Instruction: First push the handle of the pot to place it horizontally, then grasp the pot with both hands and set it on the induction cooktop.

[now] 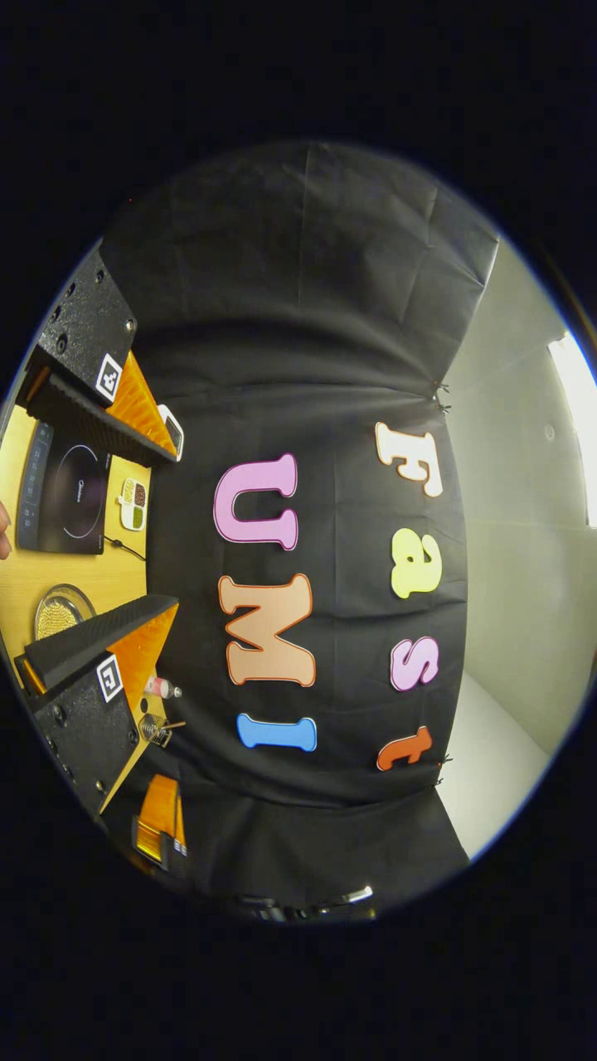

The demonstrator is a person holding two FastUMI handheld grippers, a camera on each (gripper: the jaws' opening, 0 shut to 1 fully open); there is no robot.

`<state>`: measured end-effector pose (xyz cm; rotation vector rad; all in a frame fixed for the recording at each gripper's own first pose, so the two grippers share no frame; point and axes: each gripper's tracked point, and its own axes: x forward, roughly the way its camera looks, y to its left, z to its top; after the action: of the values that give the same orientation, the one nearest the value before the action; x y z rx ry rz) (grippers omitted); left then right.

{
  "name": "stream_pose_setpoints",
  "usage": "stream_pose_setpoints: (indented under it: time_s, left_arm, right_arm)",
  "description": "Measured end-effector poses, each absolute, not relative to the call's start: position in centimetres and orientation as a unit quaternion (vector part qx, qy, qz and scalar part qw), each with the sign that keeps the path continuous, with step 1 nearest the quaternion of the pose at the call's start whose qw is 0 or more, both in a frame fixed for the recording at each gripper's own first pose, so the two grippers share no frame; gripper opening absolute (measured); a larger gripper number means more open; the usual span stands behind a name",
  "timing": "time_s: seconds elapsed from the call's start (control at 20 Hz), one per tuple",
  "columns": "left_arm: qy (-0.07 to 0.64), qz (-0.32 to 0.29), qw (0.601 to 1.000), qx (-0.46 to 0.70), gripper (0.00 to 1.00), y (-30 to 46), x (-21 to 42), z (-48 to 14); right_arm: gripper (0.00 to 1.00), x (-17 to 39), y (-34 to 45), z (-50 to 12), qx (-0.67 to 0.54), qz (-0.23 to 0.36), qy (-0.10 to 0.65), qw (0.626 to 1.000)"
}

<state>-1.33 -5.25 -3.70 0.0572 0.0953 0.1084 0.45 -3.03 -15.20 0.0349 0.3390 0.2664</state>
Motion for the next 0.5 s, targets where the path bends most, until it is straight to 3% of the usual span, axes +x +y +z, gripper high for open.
stream_pose_setpoints:
  time_s: [0.5]
  left_arm:
    - [0.055, 0.043, 0.998, -0.012, 0.95, 0.5, 5.4, -7.6]
  right_arm:
    - [0.03, 2.2, 0.6, -27.4, 0.055, 0.115, 0.320, 0.939]
